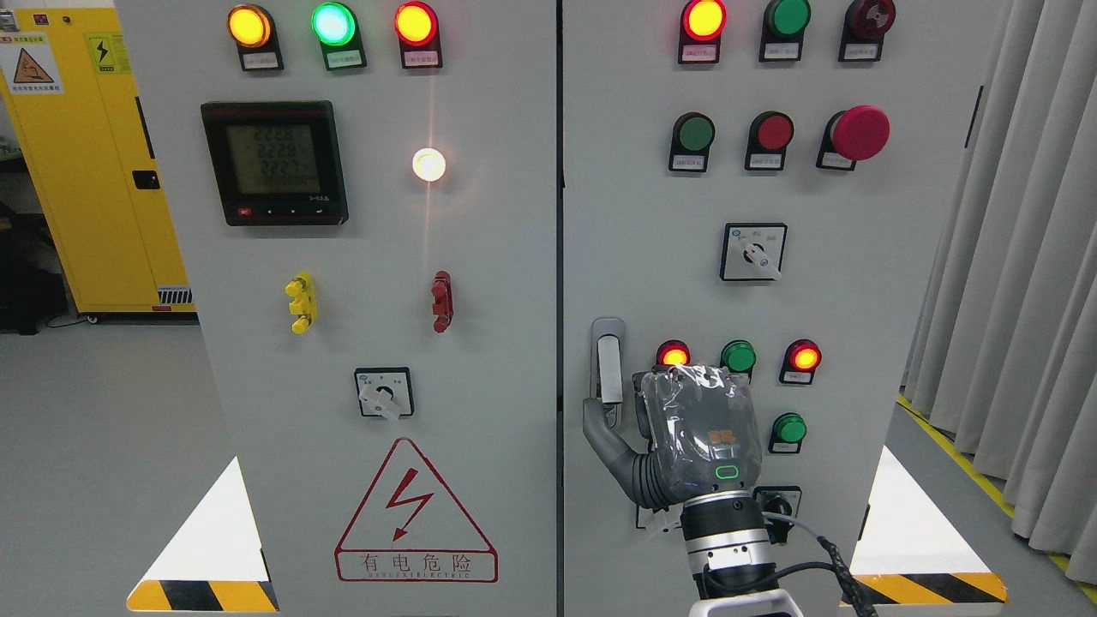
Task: Release door handle
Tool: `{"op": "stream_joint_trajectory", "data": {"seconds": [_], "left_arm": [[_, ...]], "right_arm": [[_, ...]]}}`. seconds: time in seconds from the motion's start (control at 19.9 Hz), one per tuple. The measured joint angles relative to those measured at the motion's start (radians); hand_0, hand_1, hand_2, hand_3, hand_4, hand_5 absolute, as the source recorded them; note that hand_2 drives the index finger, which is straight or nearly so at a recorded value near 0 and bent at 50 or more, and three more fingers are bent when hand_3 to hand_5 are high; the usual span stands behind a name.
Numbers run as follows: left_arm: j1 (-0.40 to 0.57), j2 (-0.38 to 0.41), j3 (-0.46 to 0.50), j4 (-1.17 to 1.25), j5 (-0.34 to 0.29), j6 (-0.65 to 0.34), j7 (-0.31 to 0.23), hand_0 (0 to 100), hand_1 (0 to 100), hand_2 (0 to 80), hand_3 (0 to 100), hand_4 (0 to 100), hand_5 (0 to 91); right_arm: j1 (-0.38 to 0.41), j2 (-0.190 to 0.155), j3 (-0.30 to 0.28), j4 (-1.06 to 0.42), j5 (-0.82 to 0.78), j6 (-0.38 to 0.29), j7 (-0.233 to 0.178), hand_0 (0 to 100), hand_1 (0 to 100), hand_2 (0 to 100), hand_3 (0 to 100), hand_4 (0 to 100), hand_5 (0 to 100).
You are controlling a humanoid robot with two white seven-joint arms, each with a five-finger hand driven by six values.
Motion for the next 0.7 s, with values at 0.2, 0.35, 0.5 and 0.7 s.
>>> {"op": "stream_joint_trajectory", "data": {"seconds": [0.2, 0.35, 0.5, 0.7], "left_arm": [[0.0, 0.0, 0.0, 0.0, 0.0, 0.0, 0.0, 12, 56, 0.0, 0, 0, 0.0], [0.0, 0.0, 0.0, 0.0, 0.0, 0.0, 0.0, 12, 56, 0.0, 0, 0, 0.0], [0.0, 0.0, 0.0, 0.0, 0.0, -0.001, 0.0, 12, 56, 0.0, 0, 0, 0.0], [0.0, 0.0, 0.0, 0.0, 0.0, -0.001, 0.0, 12, 56, 0.0, 0, 0, 0.0]], "right_arm": [[-0.005, 0.0, 0.0, 0.005, 0.0, 0.003, 0.0, 47, 27, 98, 100, 100, 100], [-0.006, 0.0, 0.001, 0.008, -0.002, 0.02, 0.0, 49, 28, 98, 100, 100, 100], [-0.007, 0.0, 0.001, 0.009, -0.003, 0.027, 0.0, 50, 28, 98, 100, 100, 100], [-0.007, 0.0, 0.001, 0.01, -0.004, 0.03, 0.0, 54, 29, 98, 100, 100, 100]]}}
